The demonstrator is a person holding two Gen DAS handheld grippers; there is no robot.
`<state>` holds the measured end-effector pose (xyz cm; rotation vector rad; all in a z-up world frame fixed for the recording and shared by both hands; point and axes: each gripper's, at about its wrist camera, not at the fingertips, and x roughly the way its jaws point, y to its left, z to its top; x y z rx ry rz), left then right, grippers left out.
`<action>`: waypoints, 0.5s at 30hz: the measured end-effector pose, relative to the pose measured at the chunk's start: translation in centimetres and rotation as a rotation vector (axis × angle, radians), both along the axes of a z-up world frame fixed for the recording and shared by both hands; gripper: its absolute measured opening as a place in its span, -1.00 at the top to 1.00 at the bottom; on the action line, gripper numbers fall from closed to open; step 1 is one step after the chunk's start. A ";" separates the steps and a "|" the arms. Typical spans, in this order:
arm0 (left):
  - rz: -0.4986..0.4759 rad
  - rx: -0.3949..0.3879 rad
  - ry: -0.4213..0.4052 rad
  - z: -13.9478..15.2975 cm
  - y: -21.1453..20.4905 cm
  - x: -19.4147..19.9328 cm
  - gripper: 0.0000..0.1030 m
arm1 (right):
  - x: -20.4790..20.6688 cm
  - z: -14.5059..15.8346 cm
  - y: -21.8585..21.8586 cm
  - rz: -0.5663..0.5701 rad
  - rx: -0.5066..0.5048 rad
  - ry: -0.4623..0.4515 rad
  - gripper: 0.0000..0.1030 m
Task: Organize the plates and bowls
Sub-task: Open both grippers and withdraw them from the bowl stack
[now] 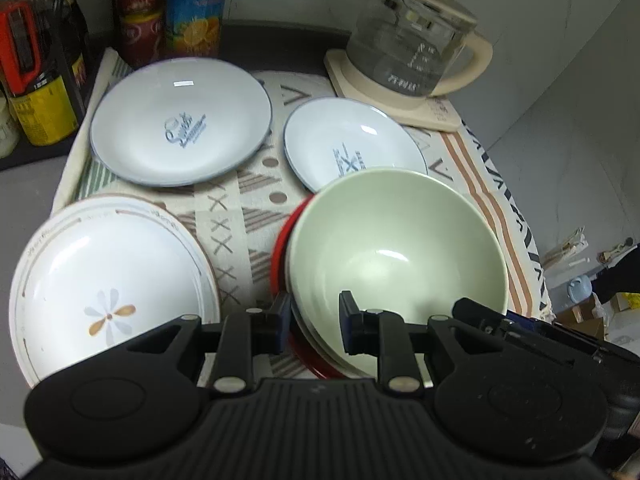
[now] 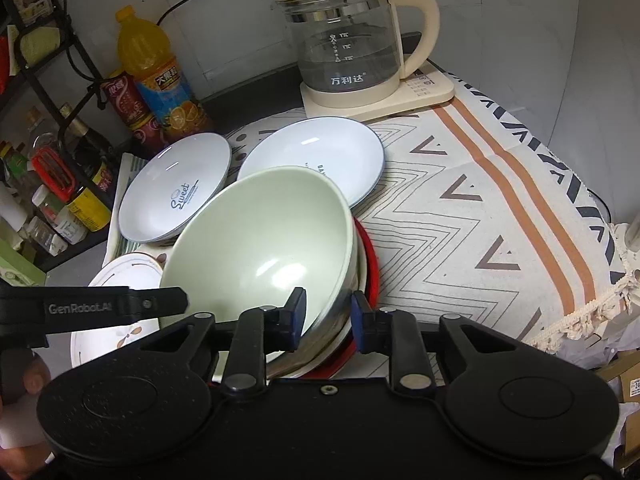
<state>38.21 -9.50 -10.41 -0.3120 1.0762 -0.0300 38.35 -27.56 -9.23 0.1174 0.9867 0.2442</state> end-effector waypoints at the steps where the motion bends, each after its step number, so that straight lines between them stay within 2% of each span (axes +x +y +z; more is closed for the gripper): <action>1: 0.003 0.007 0.002 0.0 0.1 0.1 0.57 | 0.1 0.0 0.0 0.000 0.002 0.005 0.55; 7: 0.022 -0.002 0.008 -0.1 0.9 -0.4 0.57 | -0.5 0.7 0.2 -0.003 0.008 0.003 0.48; 15: 0.036 -0.021 0.000 0.4 1.9 -1.1 0.48 | -0.9 1.1 -0.7 -0.040 0.008 -0.007 0.48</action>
